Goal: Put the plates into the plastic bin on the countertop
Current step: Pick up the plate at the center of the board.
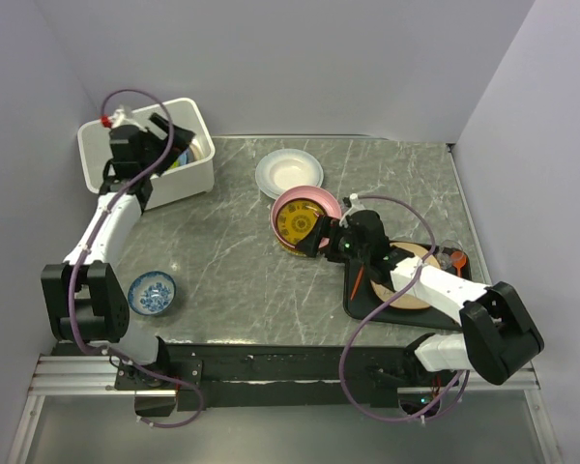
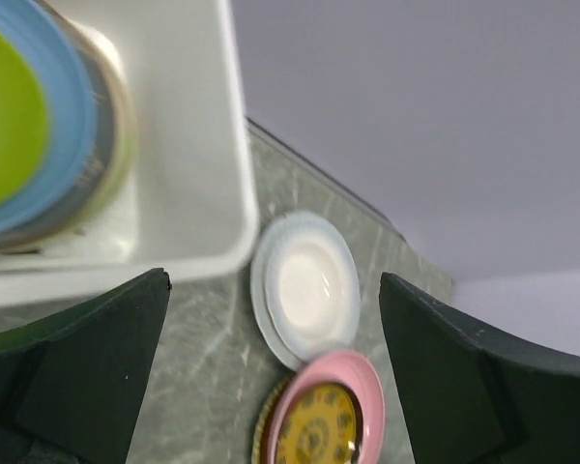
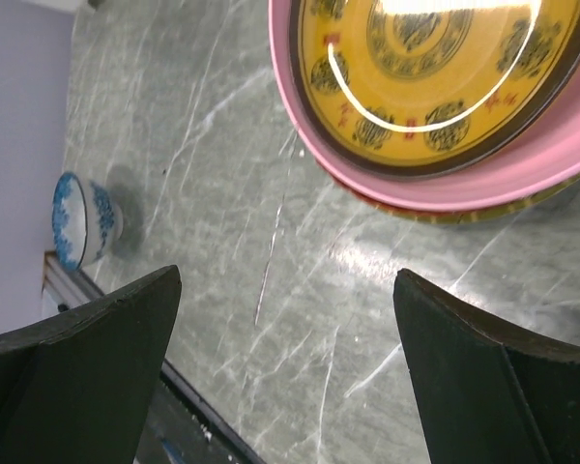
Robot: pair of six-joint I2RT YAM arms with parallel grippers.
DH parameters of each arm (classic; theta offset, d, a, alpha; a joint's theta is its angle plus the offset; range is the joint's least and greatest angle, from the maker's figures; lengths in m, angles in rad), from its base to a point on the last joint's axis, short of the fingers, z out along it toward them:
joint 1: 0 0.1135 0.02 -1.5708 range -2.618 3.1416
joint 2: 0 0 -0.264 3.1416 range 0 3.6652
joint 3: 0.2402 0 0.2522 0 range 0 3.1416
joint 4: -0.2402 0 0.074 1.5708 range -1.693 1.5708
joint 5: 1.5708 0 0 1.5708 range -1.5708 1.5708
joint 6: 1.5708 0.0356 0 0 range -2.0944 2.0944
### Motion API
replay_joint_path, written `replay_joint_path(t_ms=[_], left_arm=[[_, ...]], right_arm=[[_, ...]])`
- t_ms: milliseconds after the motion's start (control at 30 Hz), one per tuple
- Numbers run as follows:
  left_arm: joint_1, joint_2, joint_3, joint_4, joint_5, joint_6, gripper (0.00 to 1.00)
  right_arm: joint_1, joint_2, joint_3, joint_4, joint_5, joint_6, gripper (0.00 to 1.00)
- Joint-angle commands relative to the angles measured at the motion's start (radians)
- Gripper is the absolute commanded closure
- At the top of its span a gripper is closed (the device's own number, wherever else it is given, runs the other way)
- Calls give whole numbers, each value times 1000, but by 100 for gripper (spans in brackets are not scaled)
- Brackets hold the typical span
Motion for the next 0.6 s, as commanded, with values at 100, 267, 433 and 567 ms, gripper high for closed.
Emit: replay_joint_path(t_ms=[100, 267, 433, 567], left_arm=[[-133, -50, -79, 70, 52, 36, 6], [-202, -53, -151, 101, 70, 30, 7], [-296, -46, -200, 101, 59, 33, 7], [-343, -52, -237, 100, 44, 31, 7]], right_arm=[[0, -43, 65, -38, 158, -29, 3], [-28, -40, 78, -56, 224, -40, 3], [-51, -3, 100, -36, 241, -46, 4], [-63, 41, 127, -27, 253, -60, 4]])
